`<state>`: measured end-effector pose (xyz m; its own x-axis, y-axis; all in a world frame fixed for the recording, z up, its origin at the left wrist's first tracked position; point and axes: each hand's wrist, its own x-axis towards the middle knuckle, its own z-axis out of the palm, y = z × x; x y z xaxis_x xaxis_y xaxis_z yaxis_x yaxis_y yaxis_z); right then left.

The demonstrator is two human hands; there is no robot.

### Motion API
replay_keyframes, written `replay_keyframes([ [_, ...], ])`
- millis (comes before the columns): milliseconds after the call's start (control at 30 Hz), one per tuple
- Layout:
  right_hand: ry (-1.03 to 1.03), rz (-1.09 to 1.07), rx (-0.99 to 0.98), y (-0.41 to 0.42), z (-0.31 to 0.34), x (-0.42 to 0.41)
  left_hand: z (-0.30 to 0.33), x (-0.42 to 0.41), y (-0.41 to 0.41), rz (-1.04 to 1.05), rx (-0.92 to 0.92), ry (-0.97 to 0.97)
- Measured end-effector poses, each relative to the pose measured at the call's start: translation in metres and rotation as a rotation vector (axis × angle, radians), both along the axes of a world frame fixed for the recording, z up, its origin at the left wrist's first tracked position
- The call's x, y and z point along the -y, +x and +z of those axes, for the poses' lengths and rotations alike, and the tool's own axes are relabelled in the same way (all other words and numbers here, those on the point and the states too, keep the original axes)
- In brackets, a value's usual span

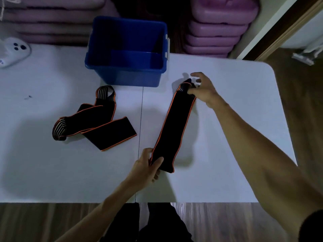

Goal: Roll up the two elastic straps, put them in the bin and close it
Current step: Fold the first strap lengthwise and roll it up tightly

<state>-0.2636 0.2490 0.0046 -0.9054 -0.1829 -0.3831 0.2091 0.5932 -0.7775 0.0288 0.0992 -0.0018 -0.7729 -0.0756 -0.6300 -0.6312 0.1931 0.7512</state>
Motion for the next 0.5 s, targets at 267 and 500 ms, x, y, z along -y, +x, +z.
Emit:
replay_keyframes([
  [267, 0.129, -0.051, -0.323, 0.053, -0.011, -0.011, 0.005, 0.011, 0.000, -0.030, 0.175, 0.128],
  [500, 0.178, -0.130, -0.344, 0.114, -0.035, 0.005, 0.004, 0.032, -0.040, -0.172, -0.266, -0.496],
])
